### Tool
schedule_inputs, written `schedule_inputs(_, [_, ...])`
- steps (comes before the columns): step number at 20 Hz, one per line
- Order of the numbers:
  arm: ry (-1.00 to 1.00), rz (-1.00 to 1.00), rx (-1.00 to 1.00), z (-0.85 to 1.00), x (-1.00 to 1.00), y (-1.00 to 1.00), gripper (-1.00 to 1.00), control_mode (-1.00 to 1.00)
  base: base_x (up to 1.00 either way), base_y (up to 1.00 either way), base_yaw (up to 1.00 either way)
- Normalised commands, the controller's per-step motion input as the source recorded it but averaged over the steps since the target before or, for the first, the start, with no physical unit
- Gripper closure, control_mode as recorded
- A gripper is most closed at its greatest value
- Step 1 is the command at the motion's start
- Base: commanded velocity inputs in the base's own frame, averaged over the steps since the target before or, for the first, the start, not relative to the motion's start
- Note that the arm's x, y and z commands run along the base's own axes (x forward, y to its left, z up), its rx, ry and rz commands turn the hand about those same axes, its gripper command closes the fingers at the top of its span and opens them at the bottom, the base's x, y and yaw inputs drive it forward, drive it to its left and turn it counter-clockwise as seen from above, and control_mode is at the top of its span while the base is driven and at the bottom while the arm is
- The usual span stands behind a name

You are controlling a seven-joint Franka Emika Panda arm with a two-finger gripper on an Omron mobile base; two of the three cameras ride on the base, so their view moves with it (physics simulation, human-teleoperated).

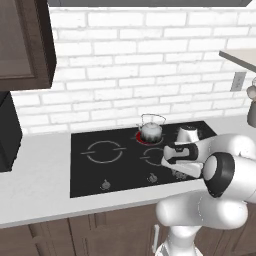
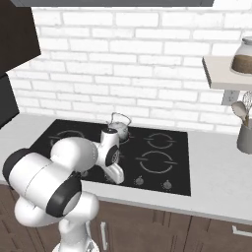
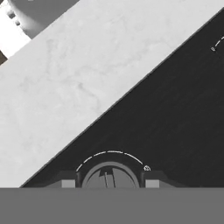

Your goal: Turn off the rear center burner of the stove.

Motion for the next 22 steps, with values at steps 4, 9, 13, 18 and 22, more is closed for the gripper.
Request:
schedule_inputs(4, [0.00, -0.30, 0.00, 0.00, 0.00, 0.00, 1.00, -1.00, 0.00, 0.00, 0.00])
schedule_inputs(9, [0.00, -0.33, 0.01, 0.00, 0.00, 0.00, 1.00, -1.00, 0.00, 0.00, 0.00])
schedule_inputs(13, [0.00, -0.34, 0.01, -0.01, 0.00, 0.00, 1.00, -1.00, 0.00, 0.00, 0.00])
schedule_inputs(18, [0.00, -0.36, 0.00, -0.02, -0.01, 0.00, 1.00, -1.00, 0.00, 0.00, 0.00])
schedule_inputs(22, [0.00, -0.37, 0.00, -0.02, -0.05, 0.00, 1.00, -1.00, 0.00, 0.00, 0.00])
